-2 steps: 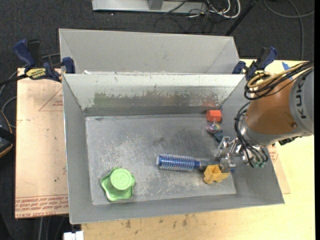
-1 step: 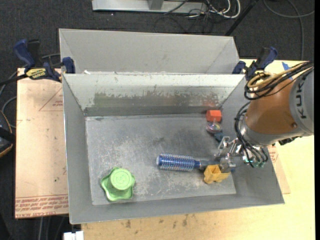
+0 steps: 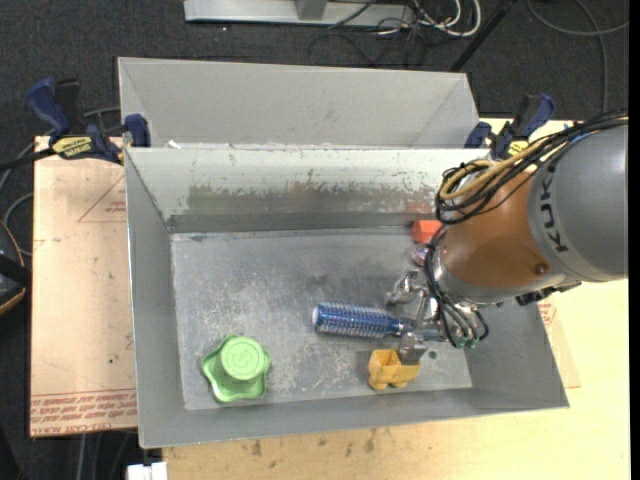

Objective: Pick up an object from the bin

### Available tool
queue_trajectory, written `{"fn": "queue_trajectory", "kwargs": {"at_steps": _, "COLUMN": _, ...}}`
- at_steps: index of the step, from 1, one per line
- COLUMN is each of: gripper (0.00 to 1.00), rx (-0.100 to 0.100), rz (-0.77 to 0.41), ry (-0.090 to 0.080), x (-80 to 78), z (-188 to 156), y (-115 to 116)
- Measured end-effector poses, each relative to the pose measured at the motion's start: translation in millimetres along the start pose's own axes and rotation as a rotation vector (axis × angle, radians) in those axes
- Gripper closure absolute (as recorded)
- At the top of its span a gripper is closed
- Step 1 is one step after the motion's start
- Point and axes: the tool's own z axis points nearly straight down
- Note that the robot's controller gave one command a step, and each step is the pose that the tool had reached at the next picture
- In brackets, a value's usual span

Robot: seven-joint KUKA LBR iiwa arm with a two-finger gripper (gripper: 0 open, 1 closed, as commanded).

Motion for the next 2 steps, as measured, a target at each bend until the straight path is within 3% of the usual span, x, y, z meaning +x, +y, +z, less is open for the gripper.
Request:
{"fn": "queue_trajectory", "kwargs": {"at_steps": 1, "gripper": 1.00, "rx": 0.000, "rz": 0.003, "ry": 0.019, "x": 2.9, "z": 0, "y": -2}}
{"fn": "queue_trajectory", "kwargs": {"at_steps": 2, "gripper": 1.00, "rx": 0.001, "rz": 0.014, "ry": 0.005, "x": -6.9, "z": -157, "y": -21}}
